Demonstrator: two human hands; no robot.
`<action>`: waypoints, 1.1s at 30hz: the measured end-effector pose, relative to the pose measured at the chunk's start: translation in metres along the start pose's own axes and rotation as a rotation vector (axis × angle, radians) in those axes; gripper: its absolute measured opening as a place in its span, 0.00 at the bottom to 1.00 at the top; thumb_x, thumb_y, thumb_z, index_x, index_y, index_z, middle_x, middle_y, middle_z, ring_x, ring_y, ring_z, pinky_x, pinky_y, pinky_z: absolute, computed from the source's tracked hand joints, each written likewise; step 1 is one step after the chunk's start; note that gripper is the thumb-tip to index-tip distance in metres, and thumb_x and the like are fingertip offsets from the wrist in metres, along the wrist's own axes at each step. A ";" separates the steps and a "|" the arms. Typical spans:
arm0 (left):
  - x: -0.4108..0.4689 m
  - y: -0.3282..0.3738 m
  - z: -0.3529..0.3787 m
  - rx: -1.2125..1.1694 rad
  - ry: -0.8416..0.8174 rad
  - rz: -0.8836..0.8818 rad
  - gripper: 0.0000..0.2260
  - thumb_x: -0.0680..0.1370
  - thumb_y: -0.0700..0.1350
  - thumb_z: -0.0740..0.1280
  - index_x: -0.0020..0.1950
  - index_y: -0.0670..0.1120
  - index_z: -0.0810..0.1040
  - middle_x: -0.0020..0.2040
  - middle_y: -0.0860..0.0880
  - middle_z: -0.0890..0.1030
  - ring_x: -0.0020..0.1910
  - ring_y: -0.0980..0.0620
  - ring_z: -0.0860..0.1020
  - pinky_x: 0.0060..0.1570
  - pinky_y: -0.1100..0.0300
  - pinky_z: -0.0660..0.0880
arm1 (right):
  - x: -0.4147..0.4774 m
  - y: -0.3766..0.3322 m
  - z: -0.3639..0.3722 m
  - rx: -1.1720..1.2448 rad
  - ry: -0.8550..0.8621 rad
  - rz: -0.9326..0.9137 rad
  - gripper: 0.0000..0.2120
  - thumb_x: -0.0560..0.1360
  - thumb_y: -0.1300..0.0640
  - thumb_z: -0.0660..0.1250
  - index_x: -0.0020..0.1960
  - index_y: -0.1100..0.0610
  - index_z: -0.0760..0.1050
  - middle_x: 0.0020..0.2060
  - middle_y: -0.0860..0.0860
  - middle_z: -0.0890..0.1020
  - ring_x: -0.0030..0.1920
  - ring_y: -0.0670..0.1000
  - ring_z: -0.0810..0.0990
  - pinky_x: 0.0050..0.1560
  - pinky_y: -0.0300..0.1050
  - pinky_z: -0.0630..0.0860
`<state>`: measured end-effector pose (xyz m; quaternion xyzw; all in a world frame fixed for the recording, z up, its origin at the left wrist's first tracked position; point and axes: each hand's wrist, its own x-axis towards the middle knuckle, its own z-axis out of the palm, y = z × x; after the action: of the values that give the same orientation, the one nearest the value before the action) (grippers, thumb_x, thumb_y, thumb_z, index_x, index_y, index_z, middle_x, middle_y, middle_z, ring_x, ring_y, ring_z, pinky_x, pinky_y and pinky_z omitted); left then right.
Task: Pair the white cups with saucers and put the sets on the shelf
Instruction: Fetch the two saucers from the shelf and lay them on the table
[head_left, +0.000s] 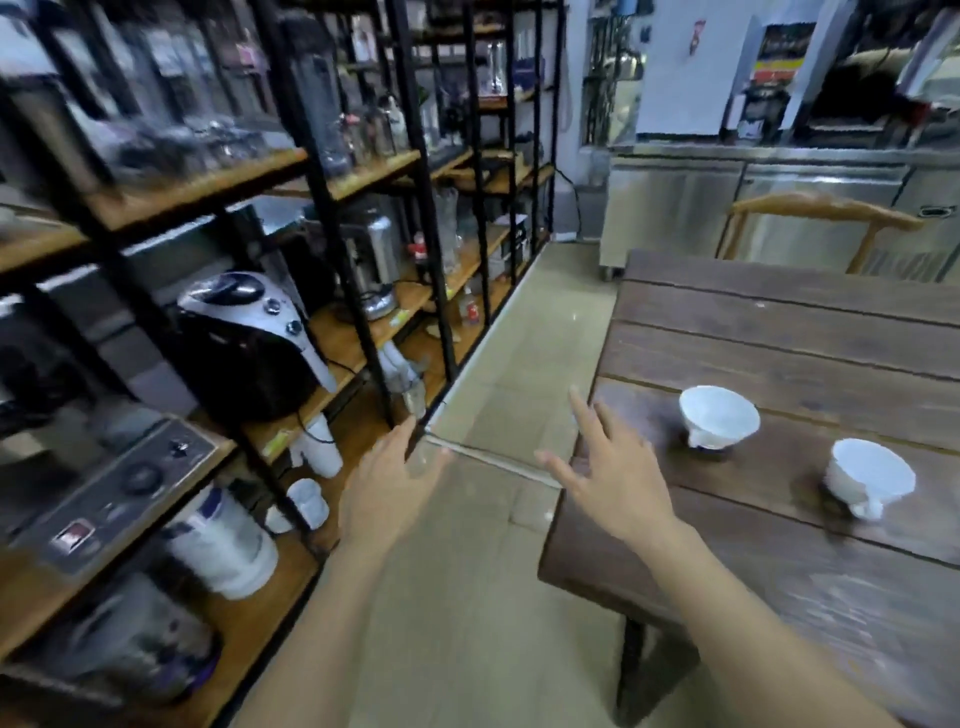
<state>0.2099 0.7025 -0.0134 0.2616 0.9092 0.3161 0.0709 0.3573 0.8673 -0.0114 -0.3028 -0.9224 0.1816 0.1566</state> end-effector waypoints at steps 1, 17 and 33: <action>-0.008 -0.017 -0.018 0.009 0.047 -0.024 0.27 0.76 0.61 0.59 0.72 0.50 0.66 0.72 0.47 0.70 0.69 0.46 0.69 0.65 0.50 0.67 | 0.000 -0.024 0.007 -0.015 -0.022 -0.053 0.37 0.75 0.37 0.57 0.77 0.47 0.45 0.76 0.56 0.57 0.74 0.57 0.59 0.69 0.53 0.61; -0.197 -0.279 -0.279 0.122 0.599 -0.546 0.29 0.76 0.62 0.60 0.75 0.54 0.60 0.75 0.52 0.66 0.73 0.51 0.65 0.69 0.53 0.66 | -0.067 -0.429 0.146 0.241 -0.375 -0.874 0.39 0.72 0.32 0.54 0.75 0.42 0.38 0.77 0.52 0.53 0.76 0.52 0.53 0.73 0.51 0.54; -0.187 -0.461 -0.411 0.085 0.753 -0.919 0.31 0.74 0.67 0.57 0.75 0.57 0.58 0.74 0.48 0.66 0.71 0.46 0.67 0.65 0.48 0.68 | -0.058 -0.687 0.282 0.402 -0.575 -1.026 0.42 0.71 0.32 0.58 0.75 0.43 0.40 0.76 0.48 0.59 0.75 0.52 0.59 0.73 0.57 0.59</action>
<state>0.0500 0.0785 0.0220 -0.2862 0.9037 0.2873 -0.1373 -0.0554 0.2489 0.0239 0.2757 -0.9034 0.3276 0.0232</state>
